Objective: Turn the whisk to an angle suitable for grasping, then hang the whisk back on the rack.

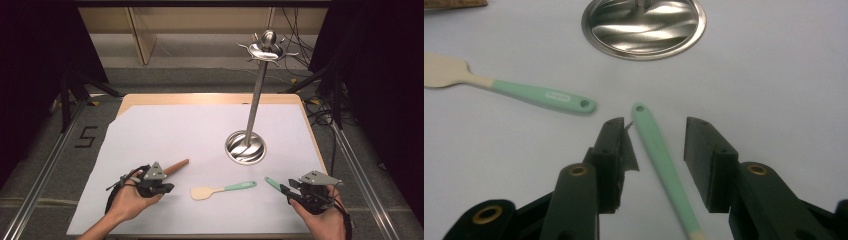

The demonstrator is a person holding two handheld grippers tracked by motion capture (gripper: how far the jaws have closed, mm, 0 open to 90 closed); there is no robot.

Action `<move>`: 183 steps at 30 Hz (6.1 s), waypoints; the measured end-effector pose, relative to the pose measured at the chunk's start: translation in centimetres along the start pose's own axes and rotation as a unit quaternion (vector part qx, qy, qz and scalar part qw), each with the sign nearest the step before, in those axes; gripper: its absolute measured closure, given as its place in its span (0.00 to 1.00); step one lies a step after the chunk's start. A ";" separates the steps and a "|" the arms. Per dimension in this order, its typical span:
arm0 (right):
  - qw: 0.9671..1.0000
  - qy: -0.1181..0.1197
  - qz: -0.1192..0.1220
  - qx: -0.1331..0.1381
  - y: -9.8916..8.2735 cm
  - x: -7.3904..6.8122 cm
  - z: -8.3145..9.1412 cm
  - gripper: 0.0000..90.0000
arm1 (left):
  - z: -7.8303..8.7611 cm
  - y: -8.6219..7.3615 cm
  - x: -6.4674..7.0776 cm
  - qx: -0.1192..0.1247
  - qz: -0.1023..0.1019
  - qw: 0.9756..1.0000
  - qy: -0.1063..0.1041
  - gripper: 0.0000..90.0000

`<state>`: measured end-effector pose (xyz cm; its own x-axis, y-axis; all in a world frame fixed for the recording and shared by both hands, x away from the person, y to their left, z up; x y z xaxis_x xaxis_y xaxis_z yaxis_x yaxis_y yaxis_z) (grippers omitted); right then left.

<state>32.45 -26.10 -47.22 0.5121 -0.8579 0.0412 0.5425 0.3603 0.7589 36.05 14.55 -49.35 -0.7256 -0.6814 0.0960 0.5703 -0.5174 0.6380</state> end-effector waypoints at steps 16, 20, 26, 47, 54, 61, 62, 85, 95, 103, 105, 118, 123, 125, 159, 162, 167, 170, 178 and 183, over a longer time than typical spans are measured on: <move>1.000 -0.012 0.011 -0.011 0.3 0.3 0.4 0.69 | -2.6 3.1 -3.4 -0.016 0.032 0.999 0.021 0.99; 1.000 -0.012 0.013 -0.012 0.4 0.1 0.4 0.69 | -3.0 3.2 -3.7 -0.022 0.040 0.999 0.025 0.99; 1.000 -0.015 0.013 -0.015 0.3 0.3 0.5 0.69 | -3.2 3.5 -4.1 -0.026 0.032 0.998 0.038 0.99; 1.000 -0.003 0.009 -0.012 0.3 0.2 0.2 0.69 | -2.0 4.3 -6.0 -0.032 0.024 0.999 0.030 0.95; 1.000 -0.013 0.023 -0.011 0.3 0.4 0.3 0.69 | -5.1 4.7 -5.5 -0.069 0.008 0.997 0.041 0.99; 1.000 -0.008 0.001 -0.017 0.2 0.2 0.3 0.69 | -6.1 5.0 -5.8 -0.072 -0.003 0.995 0.067 0.99; 1.000 -0.013 0.013 -0.016 0.2 0.5 0.3 0.69 | -6.2 5.1 -6.0 -0.071 -0.002 0.995 0.074 0.99; 0.999 -0.011 0.024 -0.028 -0.3 1.1 0.2 0.67 | -1.3 5.2 -9.0 -0.016 -0.004 0.996 0.082 0.45; 0.999 -0.015 0.040 -0.029 0.7 1.1 0.0 0.67 | -1.0 4.9 -9.3 -0.052 -0.024 0.995 0.076 0.50; 0.999 0.001 0.043 -0.005 1.0 1.1 -0.5 0.68 | -1.7 4.5 -9.4 -0.134 -0.039 0.988 0.061 0.56; 0.998 -0.012 0.051 -0.026 1.0 1.3 0.0 0.68 | -2.0 4.7 -9.6 -0.138 -0.047 0.987 0.064 0.56; 0.999 -0.007 0.030 -0.028 1.0 0.7 0.3 0.68 | -3.7 4.0 -9.7 -0.236 -0.067 0.968 0.048 0.61; 0.999 -0.003 0.031 -0.028 1.0 0.6 0.2 0.68 | -3.9 4.0 -9.9 -0.253 -0.079 0.963 0.038 0.66; 0.999 0.002 0.040 -0.029 0.8 0.6 0.1 0.68 | -3.9 4.1 -10.0 -0.264 -0.079 0.961 0.039 0.69; 1.000 0.000 0.005 0.010 2.1 -0.9 0.7 0.69 | 3.2 6.2 -7.0 0.062 0.025 0.995 0.077 0.75; 1.000 0.002 0.001 0.023 2.4 -1.2 0.6 0.69 | 3.8 6.5 -6.2 0.125 0.055 0.988 0.069 0.75; 0.999 0.008 0.018 0.034 3.1 -1.5 0.9 0.69 | 4.7 6.9 -5.1 0.177 0.063 0.979 0.079 0.75; 0.998 0.009 0.025 0.058 3.9 -2.0 1.1 0.68 | 5.5 7.6 -4.2 0.213 0.057 0.972 0.084 0.75; 0.997 0.018 0.017 0.068 4.9 -2.9 1.7 0.68 | 6.3 9.2 -2.1 0.254 0.050 0.963 0.071 0.75; 0.995 0.034 0.020 0.096 6.3 -3.5 1.8 0.68 | 6.2 10.5 -0.4 0.267 0.036 0.961 0.058 0.75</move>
<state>32.86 -21.46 -41.45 0.5789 -0.8146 0.0350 0.3862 0.3117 0.8682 39.93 12.58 -37.94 -0.6267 -0.7742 0.0886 0.3165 -0.1490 0.9368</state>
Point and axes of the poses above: each handheld gripper's, and its own axes: z roughly backward along the jaws, y roughly out of its top, x roughly to its right, the point moved 5 cm from there along -z, roughly forward along the jaws, and after that the axes turned 7 degrees about z, right-handed, at the moved point
